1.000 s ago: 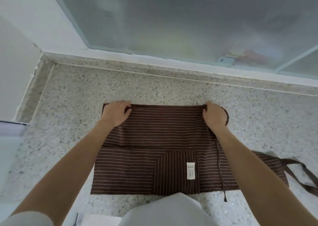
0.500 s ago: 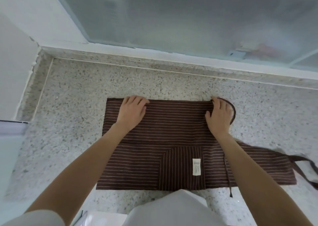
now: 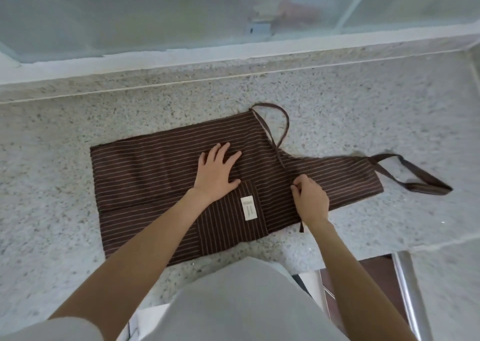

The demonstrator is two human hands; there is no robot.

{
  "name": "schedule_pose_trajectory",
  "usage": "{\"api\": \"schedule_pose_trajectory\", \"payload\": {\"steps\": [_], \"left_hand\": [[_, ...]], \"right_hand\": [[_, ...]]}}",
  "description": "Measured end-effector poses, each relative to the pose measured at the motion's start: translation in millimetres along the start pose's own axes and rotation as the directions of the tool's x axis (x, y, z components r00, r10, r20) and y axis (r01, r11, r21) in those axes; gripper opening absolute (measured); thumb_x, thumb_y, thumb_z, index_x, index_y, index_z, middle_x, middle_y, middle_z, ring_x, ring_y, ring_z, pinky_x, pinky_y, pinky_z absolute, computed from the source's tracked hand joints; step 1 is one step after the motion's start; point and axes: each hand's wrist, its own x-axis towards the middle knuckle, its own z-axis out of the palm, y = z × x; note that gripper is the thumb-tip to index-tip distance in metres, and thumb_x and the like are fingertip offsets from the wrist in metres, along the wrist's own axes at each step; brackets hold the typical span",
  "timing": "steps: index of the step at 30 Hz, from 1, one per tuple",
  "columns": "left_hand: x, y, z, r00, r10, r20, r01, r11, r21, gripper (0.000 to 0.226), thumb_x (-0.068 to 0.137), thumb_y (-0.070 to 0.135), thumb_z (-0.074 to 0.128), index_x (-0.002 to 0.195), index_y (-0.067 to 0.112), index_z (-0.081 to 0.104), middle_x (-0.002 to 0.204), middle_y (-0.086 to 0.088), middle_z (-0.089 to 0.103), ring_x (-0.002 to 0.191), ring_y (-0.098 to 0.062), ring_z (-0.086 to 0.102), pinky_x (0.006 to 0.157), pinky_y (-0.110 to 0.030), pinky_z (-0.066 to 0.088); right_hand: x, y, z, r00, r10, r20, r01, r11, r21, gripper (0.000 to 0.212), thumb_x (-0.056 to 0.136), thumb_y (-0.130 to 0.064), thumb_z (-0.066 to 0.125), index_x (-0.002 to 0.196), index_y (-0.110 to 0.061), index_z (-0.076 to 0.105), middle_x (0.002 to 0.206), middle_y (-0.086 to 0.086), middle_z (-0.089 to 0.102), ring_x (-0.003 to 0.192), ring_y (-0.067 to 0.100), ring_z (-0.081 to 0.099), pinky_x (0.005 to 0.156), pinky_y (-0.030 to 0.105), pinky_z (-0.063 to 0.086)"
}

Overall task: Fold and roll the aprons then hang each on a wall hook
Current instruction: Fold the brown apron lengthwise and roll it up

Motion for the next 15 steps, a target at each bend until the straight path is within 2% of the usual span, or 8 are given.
{"api": "schedule_pose_trajectory", "payload": {"steps": [3,5,7,9,12,15], "left_hand": [[0,12,-1,0.998,-0.058,-0.011,0.058,0.998,0.004,0.074,0.085,0.047,0.057,0.146,0.03,0.019,0.156,-0.005,0.008,0.143,-0.026,0.003,0.115,-0.049,0.011],[1,21,-2,0.997,-0.064,-0.035,0.065,0.998,0.023,0.073,0.085,0.038,0.06,0.146,0.029,0.021,0.156,-0.006,0.01,0.143,-0.026,0.005,0.115,-0.047,0.012],[2,37,-1,0.997,-0.041,-0.059,0.044,0.998,0.039,0.07,0.085,0.026,0.06,0.145,0.027,0.024,0.155,-0.005,0.013,0.143,-0.025,0.006,0.115,-0.045,0.012],[5,53,1,0.996,-0.031,-0.083,0.033,0.999,0.025,0.062,0.087,0.027,0.056,0.143,0.025,0.029,0.154,-0.004,0.017,0.143,-0.024,0.009,0.115,-0.043,0.013],[10,80,8,0.994,-0.069,-0.086,0.069,0.998,0.005,0.06,0.091,0.042,0.051,0.144,0.022,0.029,0.154,-0.003,0.02,0.142,-0.023,0.012,0.114,-0.041,0.014],[14,104,18,0.991,-0.123,-0.059,0.125,0.991,0.04,0.073,0.088,0.054,0.049,0.147,0.02,0.022,0.155,-0.005,0.015,0.143,-0.024,0.011,0.115,-0.042,0.016]], "right_hand": [[27,4,-30,0.994,-0.054,-0.093,0.062,0.994,0.087,0.013,0.097,-0.022,0.046,0.099,-0.01,0.05,0.075,0.003,0.055,0.073,0.03,0.059,0.059,0.032,0.036],[55,4,-53,0.976,-0.118,-0.183,0.14,0.984,0.109,0.013,0.096,-0.019,0.048,0.099,-0.006,0.051,0.071,0.006,0.055,0.067,0.03,0.057,0.055,0.032,0.036],[86,6,-76,0.955,-0.206,-0.215,0.23,0.968,0.096,0.012,0.095,-0.016,0.049,0.101,-0.006,0.054,0.081,0.01,0.061,0.071,0.03,0.058,0.058,0.036,0.044],[112,10,-91,0.931,-0.298,-0.211,0.323,0.942,0.094,0.016,0.094,-0.012,0.05,0.107,-0.007,0.057,0.103,0.012,0.061,0.081,0.029,0.06,0.067,0.037,0.048],[130,29,-99,0.907,-0.379,-0.183,0.403,0.908,0.118,0.032,0.093,-0.009,0.05,0.125,-0.01,0.053,0.135,0.01,0.042,0.081,0.023,0.059,0.069,0.035,0.05],[114,71,-91,0.928,-0.337,-0.156,0.356,0.928,0.112,0.03,0.094,-0.016,0.051,0.123,-0.014,0.053,0.13,0.007,0.044,0.088,0.024,0.059,0.073,0.039,0.051]]}}
